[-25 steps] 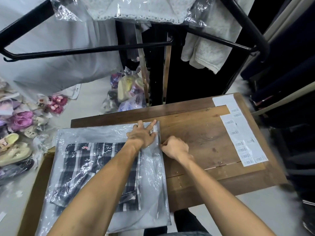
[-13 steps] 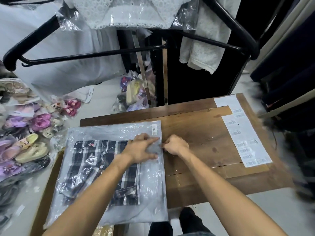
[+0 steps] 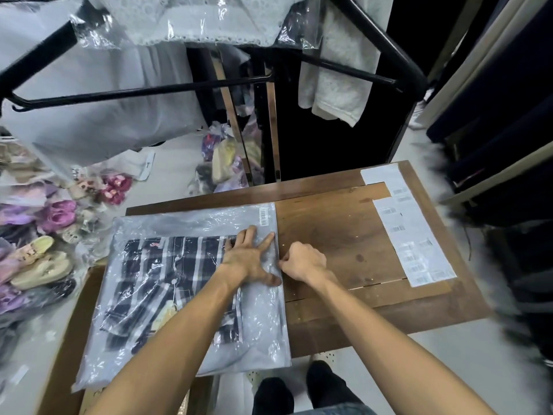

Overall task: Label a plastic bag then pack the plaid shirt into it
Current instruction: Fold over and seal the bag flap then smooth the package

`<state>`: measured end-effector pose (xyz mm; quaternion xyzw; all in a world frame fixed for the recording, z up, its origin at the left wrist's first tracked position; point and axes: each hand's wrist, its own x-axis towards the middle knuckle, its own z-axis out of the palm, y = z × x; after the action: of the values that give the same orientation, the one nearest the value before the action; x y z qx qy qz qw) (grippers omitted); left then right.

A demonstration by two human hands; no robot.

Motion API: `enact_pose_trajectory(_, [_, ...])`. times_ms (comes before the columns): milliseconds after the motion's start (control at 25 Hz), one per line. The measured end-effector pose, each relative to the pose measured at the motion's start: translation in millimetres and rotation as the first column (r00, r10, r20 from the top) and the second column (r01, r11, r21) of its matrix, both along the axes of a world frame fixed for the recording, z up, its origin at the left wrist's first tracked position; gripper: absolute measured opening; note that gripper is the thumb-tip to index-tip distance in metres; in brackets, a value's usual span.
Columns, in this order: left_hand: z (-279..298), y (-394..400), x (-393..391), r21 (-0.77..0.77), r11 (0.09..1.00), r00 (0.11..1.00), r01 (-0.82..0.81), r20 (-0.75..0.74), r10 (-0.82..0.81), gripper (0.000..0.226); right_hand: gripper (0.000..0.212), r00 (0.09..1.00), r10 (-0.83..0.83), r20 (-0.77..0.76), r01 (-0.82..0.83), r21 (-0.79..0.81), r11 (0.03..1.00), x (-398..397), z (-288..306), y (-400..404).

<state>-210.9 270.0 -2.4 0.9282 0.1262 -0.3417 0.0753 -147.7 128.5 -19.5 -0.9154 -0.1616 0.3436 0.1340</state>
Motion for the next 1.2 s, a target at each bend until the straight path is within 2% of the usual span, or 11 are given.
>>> enact_pose_trajectory(240, [3.8,-2.2,9.7,0.044,0.999,1.000,0.027,-0.004,-0.027,0.137,0.033,1.000,0.024,0.016,-0.023,-0.034,0.999,-18.1,9.3,-13.4])
enact_pose_trajectory(360, [4.8,-5.0,10.4,-0.008,1.000,1.000,0.016,0.004,-0.016,0.142,0.033,0.999,0.017,0.038,-0.015,-0.051,0.999,-27.5,10.9,-20.5])
enact_pose_trajectory(440, [6.3,-7.3,5.8,-0.043,0.999,0.999,0.019,0.047,-0.017,0.144,0.034,0.999,-0.004,0.037,0.006,-0.054,0.999,-32.9,11.9,-23.4])
enact_pose_trajectory(560, [5.0,-20.8,-18.8,0.002,0.993,0.981,0.121,0.154,-0.120,0.137,0.035,0.999,-0.039,0.030,0.040,-0.058,0.998,-33.8,13.2,-24.5])
enact_pose_trajectory(680, [-2.7,-32.5,-50.1,-0.060,0.985,0.986,0.165,0.043,-0.162,0.144,0.034,0.998,-0.031,0.058,0.035,-0.085,0.996,-35.5,17.2,-19.4])
enact_pose_trajectory(800, [-9.9,-29.6,-56.7,-0.029,0.980,0.980,0.196,-0.026,-0.197,0.152,0.034,0.996,-0.035,0.086,0.043,-0.094,0.995,-44.7,19.5,-15.4])
enact_pose_trajectory(920, [-9.5,-30.2,-50.2,-0.029,0.978,0.978,0.206,-0.007,-0.206,0.153,0.036,0.992,-0.070,0.101,0.080,-0.099,0.992,-49.8,21.0,-18.0])
enact_pose_trajectory(1000, [-2.2,-48.6,-44.1,-0.023,0.962,0.962,0.273,0.031,-0.272,0.153,0.035,0.983,-0.145,0.117,0.155,-0.085,0.984,-56.9,27.3,-44.4])
enact_pose_trajectory(1200, [-0.4,-41.2,-39.6,-0.012,0.974,0.974,0.225,0.034,-0.224,0.154,0.039,0.992,-0.074,0.101,0.083,-0.091,0.992,-67.9,28.0,-52.4])
